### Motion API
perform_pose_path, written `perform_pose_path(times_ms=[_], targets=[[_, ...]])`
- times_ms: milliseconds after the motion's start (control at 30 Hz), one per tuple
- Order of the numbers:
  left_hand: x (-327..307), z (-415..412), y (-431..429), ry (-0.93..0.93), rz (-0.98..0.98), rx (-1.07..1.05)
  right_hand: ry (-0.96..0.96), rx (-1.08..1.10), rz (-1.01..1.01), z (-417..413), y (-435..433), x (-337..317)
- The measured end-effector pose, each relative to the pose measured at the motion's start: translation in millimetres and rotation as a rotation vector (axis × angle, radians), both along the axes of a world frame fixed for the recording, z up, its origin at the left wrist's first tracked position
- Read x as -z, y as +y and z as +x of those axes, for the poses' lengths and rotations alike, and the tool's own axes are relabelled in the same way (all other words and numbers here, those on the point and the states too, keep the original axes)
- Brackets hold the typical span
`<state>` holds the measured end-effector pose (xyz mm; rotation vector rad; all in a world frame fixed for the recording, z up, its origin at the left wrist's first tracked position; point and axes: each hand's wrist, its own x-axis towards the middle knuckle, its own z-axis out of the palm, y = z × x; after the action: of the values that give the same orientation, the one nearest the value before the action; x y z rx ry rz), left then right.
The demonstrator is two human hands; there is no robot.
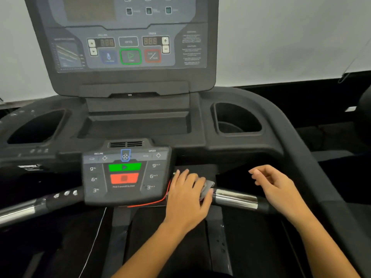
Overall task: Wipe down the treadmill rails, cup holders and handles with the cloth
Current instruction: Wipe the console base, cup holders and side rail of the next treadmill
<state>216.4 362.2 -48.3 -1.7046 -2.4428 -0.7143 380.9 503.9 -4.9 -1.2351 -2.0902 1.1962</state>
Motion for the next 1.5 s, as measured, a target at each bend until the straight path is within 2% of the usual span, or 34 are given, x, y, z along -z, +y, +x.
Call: perform_pose_path(times_ms=[133, 300, 400, 600, 800, 867, 967, 1067, 1167, 1200, 1233, 1267, 1333, 1400, 1500], targets=[[6.2, 20.3, 7.2, 0.009, 0.021, 0.119, -0.063, 0.009, -0.025, 2.6, -5.4, 14.0], [7.3, -3.5, 1.0, 0.309, 0.020, 0.117, -0.101, 0.016, -0.011, 0.1, -10.3, 19.2], [8.7, -28.1, -5.2, 0.378, 0.045, 0.063, -0.123, 0.031, 0.023, -1.5, -12.4, 20.2], [13.7, -11.9, 1.9, 0.294, 0.096, 0.054, -0.166, 0.047, 0.044, 2.0, -16.2, 30.4], [15.7, 19.7, 16.9, 0.194, 0.038, 0.177, 0.111, 0.224, -0.105, 4.5, -18.4, 34.3], [9.9, 24.9, 19.4, 0.030, 0.043, 0.247, 0.215, 0.293, -0.090, 4.2, -21.7, 32.2], [-17.1, 29.0, 23.6, -0.535, 0.109, 0.191, 0.336, 0.332, -0.052, -1.2, -39.0, 18.6], [-34.8, 36.2, 29.0, -1.049, 0.107, 0.073, 0.472, 0.173, -0.156, -13.1, -71.3, 2.9], [-40.6, 52.7, 25.6, -1.565, 0.000, 0.194, 0.551, 0.076, -0.324, -26.8, -95.7, -1.8], [-40.4, 57.3, 22.5, -1.670, -0.031, 0.248, 0.561, 0.111, -0.327, -28.4, -99.0, -0.5], [-39.9, 59.0, 20.2, -1.697, -0.061, 0.307, 0.559, 0.164, -0.302, -27.6, -100.0, 0.9], [-39.3, 57.8, 19.2, -1.648, -0.090, 0.370, 0.529, 0.224, -0.237, -24.6, -98.6, 3.2], [-38.3, 50.6, 21.5, -1.407, -0.101, 0.411, 0.395, 0.312, -0.016, -14.3, -92.7, 9.9], [-39.1, 37.7, 26.5, -1.035, -0.036, 0.352, 0.224, 0.353, 0.201, 1.2, -82.5, 21.2], [-23.4, 9.3, 32.0, -0.435, 0.038, 0.317, -0.058, 0.359, 0.376, 27.5, -62.3, 48.8]])
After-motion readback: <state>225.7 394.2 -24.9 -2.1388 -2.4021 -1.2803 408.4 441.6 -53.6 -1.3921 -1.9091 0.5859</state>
